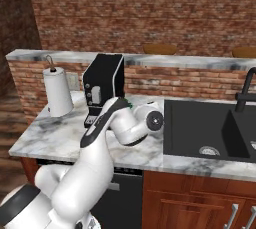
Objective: Take a sugar cube from the saucer and place it inside the coffee. Then, grab milk from the fridge and place it next to the coffee on the counter to sweeten the coffee.
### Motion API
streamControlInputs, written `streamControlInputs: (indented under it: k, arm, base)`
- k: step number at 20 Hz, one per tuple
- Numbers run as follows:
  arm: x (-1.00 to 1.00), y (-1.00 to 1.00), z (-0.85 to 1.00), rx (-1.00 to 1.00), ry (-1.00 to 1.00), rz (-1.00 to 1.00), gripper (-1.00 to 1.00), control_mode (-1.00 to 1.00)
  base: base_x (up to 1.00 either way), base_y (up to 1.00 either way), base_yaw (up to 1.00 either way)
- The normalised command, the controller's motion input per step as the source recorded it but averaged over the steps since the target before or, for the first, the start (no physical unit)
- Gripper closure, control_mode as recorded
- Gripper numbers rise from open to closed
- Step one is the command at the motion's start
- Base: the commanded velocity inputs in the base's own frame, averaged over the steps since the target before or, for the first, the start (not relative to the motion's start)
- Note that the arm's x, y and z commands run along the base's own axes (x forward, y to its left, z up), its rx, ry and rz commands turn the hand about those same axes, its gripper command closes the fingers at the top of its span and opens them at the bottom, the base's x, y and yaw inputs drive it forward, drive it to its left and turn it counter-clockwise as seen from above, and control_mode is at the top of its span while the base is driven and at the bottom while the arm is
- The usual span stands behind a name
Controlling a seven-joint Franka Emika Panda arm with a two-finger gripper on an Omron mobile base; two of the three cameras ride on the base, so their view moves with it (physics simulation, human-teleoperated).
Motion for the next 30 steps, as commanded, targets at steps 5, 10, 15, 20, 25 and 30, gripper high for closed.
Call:
streamControlInputs:
  k: [5,10,15,20,25,30]
  arm:
    - [0.13,-0.19,-0.35,0.05,0.01,0.07,1.00,-1.00]
    - [0.01,-0.22,-0.26,0.14,0.03,0.06,1.00,-1.00]
    - [0.00,-0.18,-0.18,0.18,0.05,0.03,1.00,-1.00]
    - [0.02,-0.06,-0.16,0.16,0.07,0.01,1.00,-1.00]
    - [0.13,-0.03,-0.16,0.06,0.01,0.02,1.00,-1.00]
    - [0.10,0.00,-0.21,0.00,0.00,0.02,1.00,-1.00]
  base:
    - [0.00,0.00,0.00]
    - [0.00,0.00,0.00]
    - [0.00,0.00,0.00]
    - [0.00,0.00,0.00]
    - [0.00,0.00,0.00]
    - [0.00,0.00,0.00]
